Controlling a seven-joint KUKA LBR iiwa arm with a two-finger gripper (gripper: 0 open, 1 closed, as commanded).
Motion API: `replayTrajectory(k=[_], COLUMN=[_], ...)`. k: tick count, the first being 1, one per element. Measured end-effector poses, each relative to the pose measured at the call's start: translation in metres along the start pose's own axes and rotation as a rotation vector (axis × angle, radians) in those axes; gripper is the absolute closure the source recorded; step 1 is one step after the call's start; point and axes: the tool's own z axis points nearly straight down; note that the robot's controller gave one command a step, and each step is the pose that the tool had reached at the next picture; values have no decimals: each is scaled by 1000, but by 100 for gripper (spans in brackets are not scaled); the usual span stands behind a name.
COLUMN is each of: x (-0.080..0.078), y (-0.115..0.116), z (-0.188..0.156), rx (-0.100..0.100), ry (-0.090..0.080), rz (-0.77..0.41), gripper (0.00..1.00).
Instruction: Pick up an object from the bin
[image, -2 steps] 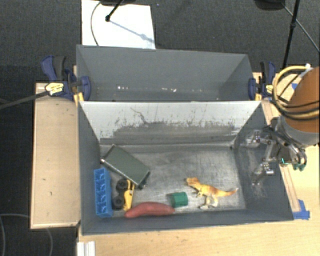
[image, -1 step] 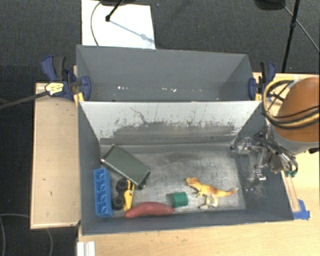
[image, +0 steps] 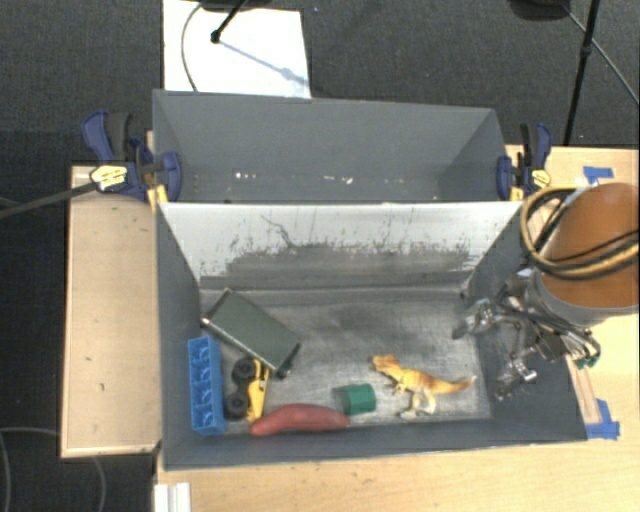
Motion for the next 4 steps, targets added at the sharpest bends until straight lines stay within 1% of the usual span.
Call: replayTrajectory(k=[1,2,3,4], x=[5,-2,-5,-5], y=[-1,32,53,53], z=[28,67,81,81], rx=[1,-1,6,6], ry=[3,-1,-17,-17], rz=[-231,-54,-263,-265], gripper=[0,0,100,100])
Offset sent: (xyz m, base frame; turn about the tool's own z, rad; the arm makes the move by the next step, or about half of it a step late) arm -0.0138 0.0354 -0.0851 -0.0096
